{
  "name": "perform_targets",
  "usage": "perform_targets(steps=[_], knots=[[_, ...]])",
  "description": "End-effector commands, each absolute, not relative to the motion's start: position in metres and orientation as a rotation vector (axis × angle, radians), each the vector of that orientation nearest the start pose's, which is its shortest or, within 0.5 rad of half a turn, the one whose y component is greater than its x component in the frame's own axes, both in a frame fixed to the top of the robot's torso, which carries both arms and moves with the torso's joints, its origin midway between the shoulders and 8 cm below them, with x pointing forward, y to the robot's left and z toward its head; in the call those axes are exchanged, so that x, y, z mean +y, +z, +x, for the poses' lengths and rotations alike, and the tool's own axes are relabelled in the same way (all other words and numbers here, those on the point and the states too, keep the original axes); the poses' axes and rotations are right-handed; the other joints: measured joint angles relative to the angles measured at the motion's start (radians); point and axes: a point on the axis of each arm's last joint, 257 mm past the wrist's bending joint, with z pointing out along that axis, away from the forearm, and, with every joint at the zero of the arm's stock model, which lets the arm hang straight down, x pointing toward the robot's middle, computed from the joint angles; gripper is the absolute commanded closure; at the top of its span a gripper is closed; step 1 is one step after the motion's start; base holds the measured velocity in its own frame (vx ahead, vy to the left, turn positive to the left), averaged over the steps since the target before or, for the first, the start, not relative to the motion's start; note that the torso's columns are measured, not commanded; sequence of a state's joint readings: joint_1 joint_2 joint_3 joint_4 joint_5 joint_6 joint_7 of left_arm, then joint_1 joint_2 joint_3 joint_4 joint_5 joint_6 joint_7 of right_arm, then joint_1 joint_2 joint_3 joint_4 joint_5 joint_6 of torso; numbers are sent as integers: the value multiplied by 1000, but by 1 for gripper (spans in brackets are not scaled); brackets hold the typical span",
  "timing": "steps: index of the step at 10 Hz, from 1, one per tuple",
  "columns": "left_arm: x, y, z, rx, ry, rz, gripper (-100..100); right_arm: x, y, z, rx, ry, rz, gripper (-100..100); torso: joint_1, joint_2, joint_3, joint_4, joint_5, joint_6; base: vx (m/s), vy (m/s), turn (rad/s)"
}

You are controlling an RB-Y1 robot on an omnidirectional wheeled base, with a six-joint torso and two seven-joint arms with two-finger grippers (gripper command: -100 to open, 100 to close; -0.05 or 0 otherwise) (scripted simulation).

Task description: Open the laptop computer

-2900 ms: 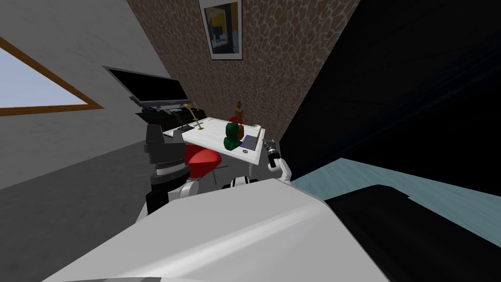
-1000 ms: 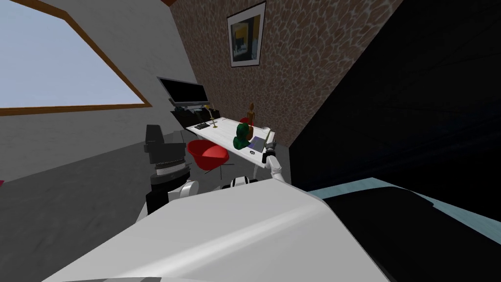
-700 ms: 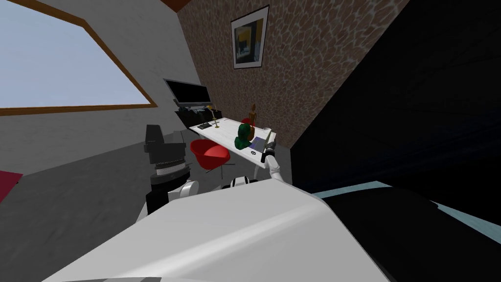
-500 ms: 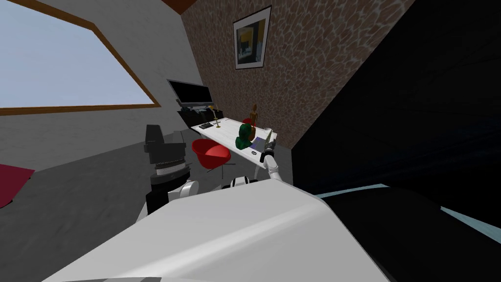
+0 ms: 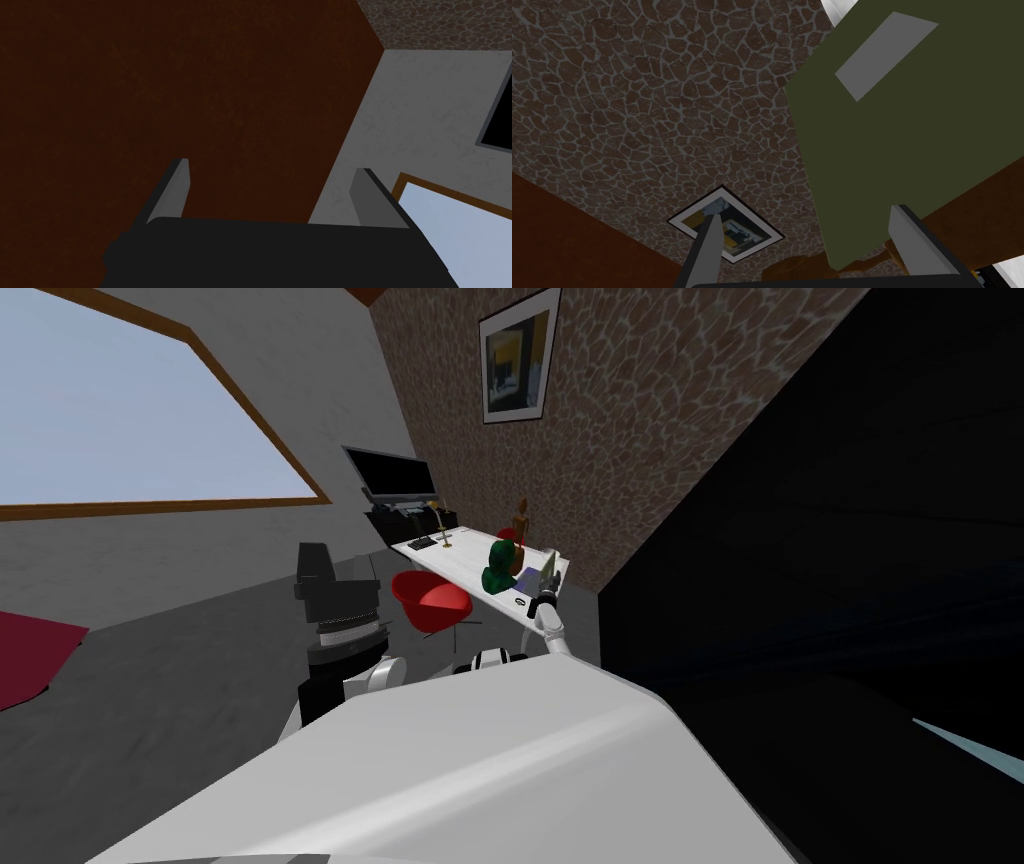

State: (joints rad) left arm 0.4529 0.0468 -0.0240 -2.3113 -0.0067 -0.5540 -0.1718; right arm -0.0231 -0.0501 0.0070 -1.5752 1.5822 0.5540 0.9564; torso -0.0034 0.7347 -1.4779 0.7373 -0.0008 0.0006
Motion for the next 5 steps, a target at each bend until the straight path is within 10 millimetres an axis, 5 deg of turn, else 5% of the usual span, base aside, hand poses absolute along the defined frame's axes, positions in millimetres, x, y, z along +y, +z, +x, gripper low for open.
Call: perform_targets(steps=[1, 5], knots=[[257, 62, 331, 596, -1206, -460, 0, -366, -210, 509, 1606, -1209, -369, 100, 3, 3, 2, 0, 1, 0, -39, 32, 21], [257, 62, 331, 596, -1206, -460, 0, -361, -209, 516, 1611, -1233, -433, 100, 4, 1, 1, 0, 1, -1, 12, 29, -30]])
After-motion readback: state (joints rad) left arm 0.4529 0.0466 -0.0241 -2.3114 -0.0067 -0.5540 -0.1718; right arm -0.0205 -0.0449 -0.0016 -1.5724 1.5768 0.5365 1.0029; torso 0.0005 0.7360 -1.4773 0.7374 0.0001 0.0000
